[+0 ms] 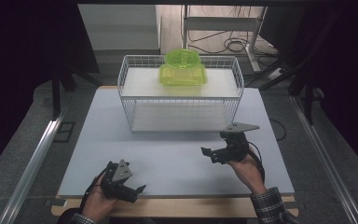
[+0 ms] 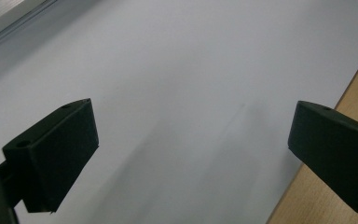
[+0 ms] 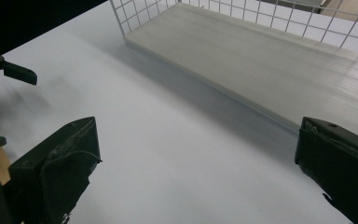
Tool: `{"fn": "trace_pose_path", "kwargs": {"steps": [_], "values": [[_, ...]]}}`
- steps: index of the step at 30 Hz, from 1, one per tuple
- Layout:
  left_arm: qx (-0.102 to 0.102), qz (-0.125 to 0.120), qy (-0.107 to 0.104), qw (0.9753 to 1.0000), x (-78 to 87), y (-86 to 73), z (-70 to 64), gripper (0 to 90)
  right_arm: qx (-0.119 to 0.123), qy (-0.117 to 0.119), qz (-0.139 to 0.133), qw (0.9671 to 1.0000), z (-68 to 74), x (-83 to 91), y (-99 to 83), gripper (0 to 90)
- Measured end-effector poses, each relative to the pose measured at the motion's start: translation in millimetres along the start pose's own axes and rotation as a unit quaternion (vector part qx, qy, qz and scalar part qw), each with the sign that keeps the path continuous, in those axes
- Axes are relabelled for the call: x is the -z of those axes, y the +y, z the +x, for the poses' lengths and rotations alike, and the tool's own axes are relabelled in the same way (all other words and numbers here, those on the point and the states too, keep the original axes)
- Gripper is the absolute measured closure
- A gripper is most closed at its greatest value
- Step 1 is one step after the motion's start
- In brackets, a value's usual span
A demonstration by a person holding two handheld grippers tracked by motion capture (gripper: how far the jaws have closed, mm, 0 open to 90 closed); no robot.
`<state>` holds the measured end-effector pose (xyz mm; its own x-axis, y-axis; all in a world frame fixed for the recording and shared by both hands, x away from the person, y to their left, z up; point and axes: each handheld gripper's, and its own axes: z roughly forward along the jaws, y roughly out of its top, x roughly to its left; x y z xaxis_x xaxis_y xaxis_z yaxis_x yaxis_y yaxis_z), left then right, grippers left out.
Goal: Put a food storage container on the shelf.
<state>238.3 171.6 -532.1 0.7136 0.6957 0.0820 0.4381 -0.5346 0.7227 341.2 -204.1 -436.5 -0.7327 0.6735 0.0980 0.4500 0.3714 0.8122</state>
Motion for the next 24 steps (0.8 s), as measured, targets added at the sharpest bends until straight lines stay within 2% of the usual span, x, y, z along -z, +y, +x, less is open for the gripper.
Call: {"fn": "trace_pose_path", "kwargs": {"steps": [6, 24], "values": [[-0.002, 0.001, 0.001, 1.0000, -0.3, -0.3, 0.2, 1.4, 0.000, -0.008, -0.001, 1.0000, 0.4, 4.2, -11.2, 0.0], [-0.006, 0.007, 0.002, 1.0000, -2.5, -0.6, -0.6, 1.0, -0.008, -0.029, 0.026, 0.9992, -0.6, 8.3, -55.6, 0.0]]}}
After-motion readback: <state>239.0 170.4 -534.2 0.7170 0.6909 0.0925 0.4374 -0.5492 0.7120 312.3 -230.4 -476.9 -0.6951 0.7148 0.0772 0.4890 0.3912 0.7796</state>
